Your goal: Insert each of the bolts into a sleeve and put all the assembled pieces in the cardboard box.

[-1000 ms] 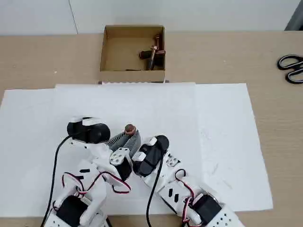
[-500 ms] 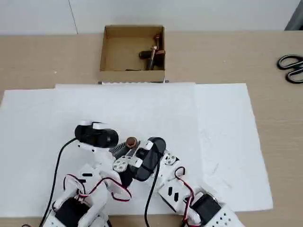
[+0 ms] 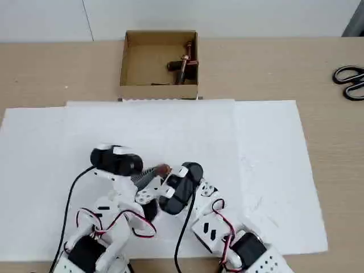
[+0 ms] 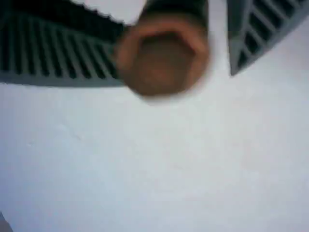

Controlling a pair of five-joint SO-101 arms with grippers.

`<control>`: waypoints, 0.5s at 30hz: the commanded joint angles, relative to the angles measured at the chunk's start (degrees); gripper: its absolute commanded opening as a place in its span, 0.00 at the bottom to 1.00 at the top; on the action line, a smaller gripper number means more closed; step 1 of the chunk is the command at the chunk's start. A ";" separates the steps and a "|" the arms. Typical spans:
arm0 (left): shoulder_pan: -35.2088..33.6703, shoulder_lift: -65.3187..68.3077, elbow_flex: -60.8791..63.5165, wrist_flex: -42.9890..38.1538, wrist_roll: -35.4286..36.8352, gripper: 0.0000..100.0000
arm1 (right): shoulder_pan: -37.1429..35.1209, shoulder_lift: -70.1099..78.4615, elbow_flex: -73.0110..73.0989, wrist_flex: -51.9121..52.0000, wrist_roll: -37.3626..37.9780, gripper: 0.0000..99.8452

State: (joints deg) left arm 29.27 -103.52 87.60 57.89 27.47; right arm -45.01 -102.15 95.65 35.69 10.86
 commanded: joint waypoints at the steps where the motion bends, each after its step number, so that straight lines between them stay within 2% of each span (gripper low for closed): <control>1: -2.02 0.79 -0.31 0.97 -2.90 0.33 | 0.31 -1.27 0.79 -3.74 0.26 0.00; 10: -5.98 0.79 -13.05 5.63 -4.22 0.32 | 0.40 -1.01 0.79 -3.65 0.26 0.00; 15: -7.03 0.79 -18.68 5.63 -4.31 0.16 | 1.36 -1.01 0.79 -3.65 0.26 0.00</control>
State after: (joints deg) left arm 22.68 -102.73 73.36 63.43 23.60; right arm -44.92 -102.51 95.65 34.02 10.95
